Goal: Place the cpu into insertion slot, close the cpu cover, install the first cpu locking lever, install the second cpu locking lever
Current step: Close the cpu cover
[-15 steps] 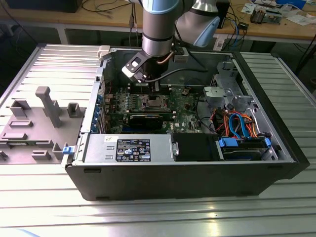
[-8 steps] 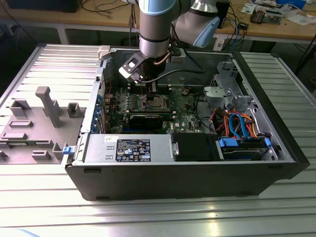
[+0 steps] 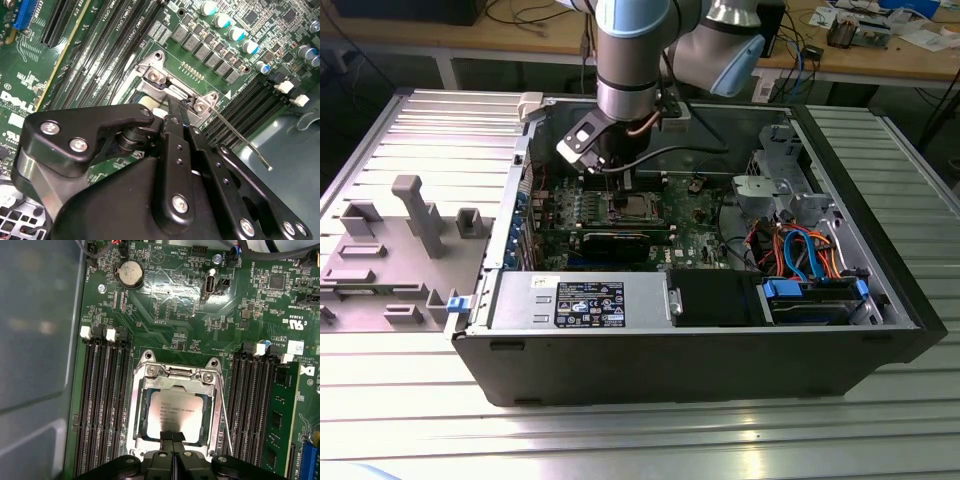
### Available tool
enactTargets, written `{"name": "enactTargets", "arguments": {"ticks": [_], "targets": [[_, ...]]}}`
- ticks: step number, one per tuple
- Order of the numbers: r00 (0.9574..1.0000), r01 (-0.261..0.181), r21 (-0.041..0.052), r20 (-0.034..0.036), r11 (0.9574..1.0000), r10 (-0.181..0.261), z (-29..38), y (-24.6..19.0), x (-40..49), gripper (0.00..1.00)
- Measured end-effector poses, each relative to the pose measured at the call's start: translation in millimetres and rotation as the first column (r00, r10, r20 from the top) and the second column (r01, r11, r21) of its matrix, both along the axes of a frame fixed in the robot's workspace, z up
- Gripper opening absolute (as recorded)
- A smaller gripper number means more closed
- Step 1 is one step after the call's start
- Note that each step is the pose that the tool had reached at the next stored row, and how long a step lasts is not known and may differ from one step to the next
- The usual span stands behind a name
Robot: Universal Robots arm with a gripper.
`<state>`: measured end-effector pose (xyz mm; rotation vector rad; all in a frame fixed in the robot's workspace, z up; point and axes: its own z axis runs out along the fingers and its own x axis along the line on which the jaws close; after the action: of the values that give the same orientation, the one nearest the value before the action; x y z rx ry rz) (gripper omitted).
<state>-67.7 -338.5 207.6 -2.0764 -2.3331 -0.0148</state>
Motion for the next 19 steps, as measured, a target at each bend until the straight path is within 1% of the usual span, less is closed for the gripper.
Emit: {"name": "enactTargets", "arguments": {"ticks": [3, 6, 8, 11, 13, 14, 15, 19], "targets": [[1.0000, 0.000, -0.0004, -0.0002, 1.0000, 0.000, -1.9, -0.1, -0.1, 0.11], [1.0000, 0.000, -0.0003, -0.0002, 1.0000, 0.000, -2.1, 0.0, 0.0, 0.11], [1.0000, 0.000, 0.0007, 0.0005, 1.0000, 0.000, -1.4, 0.1, 0.1, 0.11], [1.0000, 0.000, 0.0000, 0.0000, 1.0000, 0.000, 1.2, 0.0, 0.0, 0.11], [1.0000, 0.000, 0.0003, 0.0002, 1.0000, 0.000, 1.5, 0.1, 0.1, 0.11], [1.0000, 0.000, -0.0001, -0.0001, 1.0000, 0.000, 1.7, 0.0, 1.8, 0.11], [1.0000, 0.000, -0.0001, -0.0001, 1.0000, 0.000, 1.6, 0.0, 6.7, 0.11], [1.0000, 0.000, -0.0001, -0.0001, 1.0000, 0.000, 1.3, 0.0, 17.9, 0.11]]}}
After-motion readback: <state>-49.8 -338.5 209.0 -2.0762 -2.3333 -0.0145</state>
